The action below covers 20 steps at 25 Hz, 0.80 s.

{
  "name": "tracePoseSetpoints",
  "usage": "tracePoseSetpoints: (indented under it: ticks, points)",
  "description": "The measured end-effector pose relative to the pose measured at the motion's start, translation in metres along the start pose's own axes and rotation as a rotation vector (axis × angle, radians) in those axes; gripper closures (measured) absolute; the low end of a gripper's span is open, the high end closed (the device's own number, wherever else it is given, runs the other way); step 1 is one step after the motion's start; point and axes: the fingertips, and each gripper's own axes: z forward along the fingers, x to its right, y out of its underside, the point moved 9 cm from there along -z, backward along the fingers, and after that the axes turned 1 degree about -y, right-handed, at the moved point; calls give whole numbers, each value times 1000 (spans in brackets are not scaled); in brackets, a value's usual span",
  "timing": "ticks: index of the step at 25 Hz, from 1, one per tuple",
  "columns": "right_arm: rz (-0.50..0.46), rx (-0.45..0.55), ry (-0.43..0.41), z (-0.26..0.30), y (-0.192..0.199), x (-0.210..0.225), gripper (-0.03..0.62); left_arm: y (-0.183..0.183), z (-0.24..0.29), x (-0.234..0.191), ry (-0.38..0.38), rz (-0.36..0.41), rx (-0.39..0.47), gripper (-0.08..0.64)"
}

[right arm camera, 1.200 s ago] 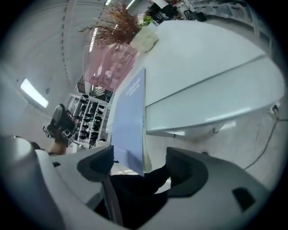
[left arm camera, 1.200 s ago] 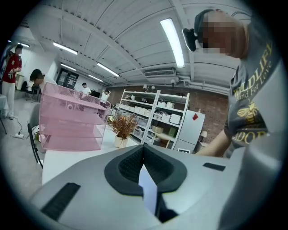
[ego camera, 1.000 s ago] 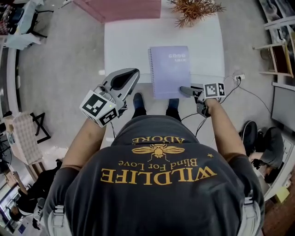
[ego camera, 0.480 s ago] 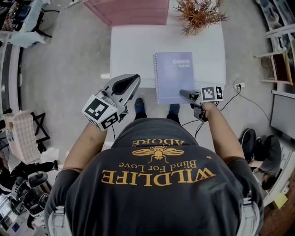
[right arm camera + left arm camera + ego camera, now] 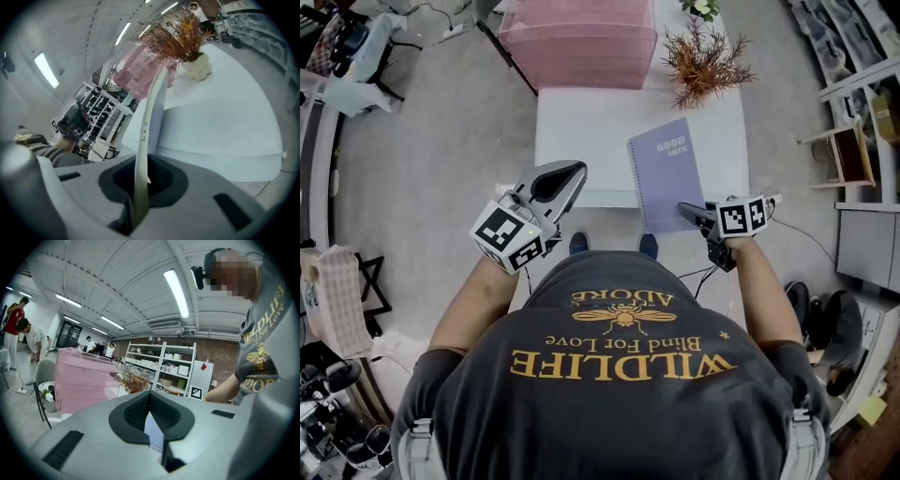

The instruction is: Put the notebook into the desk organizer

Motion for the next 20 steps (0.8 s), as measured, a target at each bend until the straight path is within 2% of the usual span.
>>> tracePoseSetpoints:
  ticks: [4, 11, 20]
  points:
    - [-62, 28, 50, -18, -20, -21, 563, -23, -15, -17, 15, 37, 41, 558]
    - [-255, 32, 107, -52, -75, -86, 563, -55, -49, -53, 22, 70, 93, 558]
    - [-498, 34, 126, -92, -183, -174, 563, -96, -76, -94, 10, 152, 112, 558]
